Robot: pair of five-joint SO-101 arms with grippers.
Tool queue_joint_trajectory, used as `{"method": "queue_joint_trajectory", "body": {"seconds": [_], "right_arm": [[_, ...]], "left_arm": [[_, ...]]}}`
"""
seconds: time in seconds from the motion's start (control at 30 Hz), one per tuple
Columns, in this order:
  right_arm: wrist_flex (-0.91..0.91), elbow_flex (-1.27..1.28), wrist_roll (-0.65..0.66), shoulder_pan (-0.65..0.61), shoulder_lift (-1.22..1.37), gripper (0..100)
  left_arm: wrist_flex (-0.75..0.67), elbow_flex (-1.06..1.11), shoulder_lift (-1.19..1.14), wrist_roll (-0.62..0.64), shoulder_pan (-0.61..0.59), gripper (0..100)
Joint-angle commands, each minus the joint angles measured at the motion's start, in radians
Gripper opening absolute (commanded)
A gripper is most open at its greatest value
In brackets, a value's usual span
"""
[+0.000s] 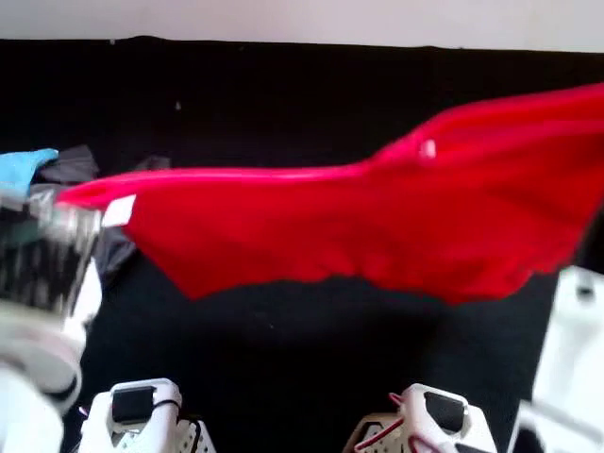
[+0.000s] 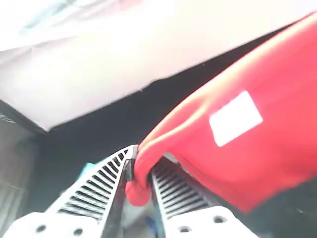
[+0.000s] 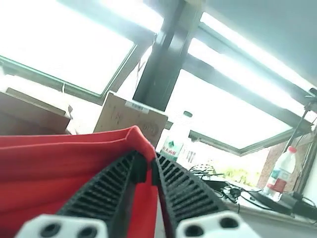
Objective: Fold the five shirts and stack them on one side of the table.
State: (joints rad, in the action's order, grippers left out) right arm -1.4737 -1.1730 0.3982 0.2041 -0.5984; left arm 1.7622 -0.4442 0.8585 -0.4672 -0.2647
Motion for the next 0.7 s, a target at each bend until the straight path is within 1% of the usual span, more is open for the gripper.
{"method": "queue_joint_trajectory", "body": {"seconds": [0.0,0.1,0.17,0.27,0.4,0.53,0.6,0.67], "right_arm": [[0.024,-0.005,0.009,0.018,-0.01,0.5],[0.024,0.008,0.006,0.018,-0.005,0.5],[0.027,0.062,0.005,0.018,0.001,0.5],[0.028,0.163,0.003,0.016,0.025,0.5],[0.077,0.354,0.003,0.015,0.097,0.5],[0.222,0.57,0.003,0.015,0.2,0.5],[0.302,0.662,0.003,0.015,0.26,0.5],[0.364,0.725,0.003,0.015,0.323,0.5]], "left_arm": [[-0.008,0.004,0.013,0.002,-0.013,1],[-0.008,0.004,0.013,0.002,-0.013,1],[-0.009,0.022,0.012,0.002,-0.008,1],[-0.038,0.125,0.01,0.002,-0.007,1],[-0.213,0.389,0.01,0.002,-0.007,1],[-0.46,0.656,-0.019,0.002,0.039,1],[-0.549,0.73,-0.085,0.002,0.07,1],[-0.637,0.754,-0.194,0.005,0.093,1]]}}
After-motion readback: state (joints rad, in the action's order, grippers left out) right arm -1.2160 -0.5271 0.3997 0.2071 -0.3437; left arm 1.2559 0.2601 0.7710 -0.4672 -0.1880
